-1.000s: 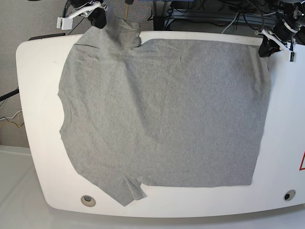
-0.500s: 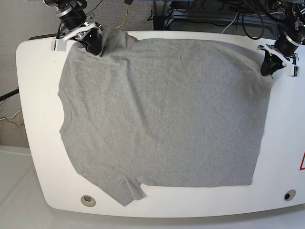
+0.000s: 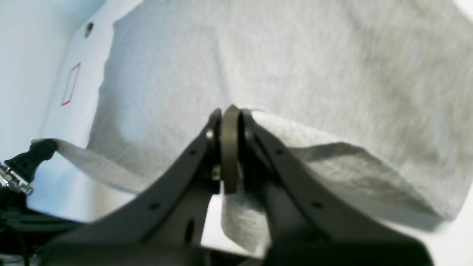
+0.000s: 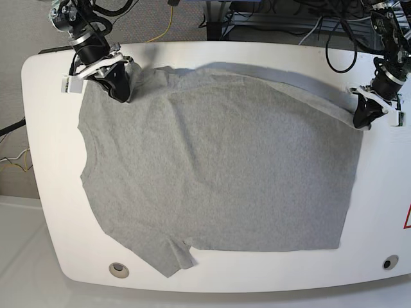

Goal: Fold the T-shirt properly
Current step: 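Lift the shoulder edge with both grippers and pull it toward the robot, then lay the lifted edge back over the shirt body with both grippers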

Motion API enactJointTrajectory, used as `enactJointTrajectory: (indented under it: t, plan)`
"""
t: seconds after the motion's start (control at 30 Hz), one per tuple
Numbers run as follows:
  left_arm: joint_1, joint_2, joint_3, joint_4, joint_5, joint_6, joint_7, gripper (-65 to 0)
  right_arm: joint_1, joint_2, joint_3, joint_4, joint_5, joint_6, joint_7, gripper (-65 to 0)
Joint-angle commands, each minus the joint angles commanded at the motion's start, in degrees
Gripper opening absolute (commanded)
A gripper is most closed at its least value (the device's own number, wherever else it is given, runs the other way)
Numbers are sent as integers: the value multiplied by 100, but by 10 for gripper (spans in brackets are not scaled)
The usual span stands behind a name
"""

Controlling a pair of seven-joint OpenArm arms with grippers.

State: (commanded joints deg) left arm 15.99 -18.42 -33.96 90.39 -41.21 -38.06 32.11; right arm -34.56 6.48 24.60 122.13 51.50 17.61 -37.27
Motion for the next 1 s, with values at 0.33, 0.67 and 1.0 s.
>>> enactJointTrajectory:
  t: [0.33, 0.67, 1.0]
  plan:
    - [-192, 15, -14, 110, 173, 6, 34, -650, 317, -64, -98, -302, -243, 35, 19, -650]
    - [-304, 29, -8, 2, 100, -36, 113, -650, 907, -95, -148, -536, -204, 7, -37, -650]
    - [-688, -30, 33, -643, 133, 10, 168, -650, 1854, 89, -373, -1362, -203, -69, -80, -650]
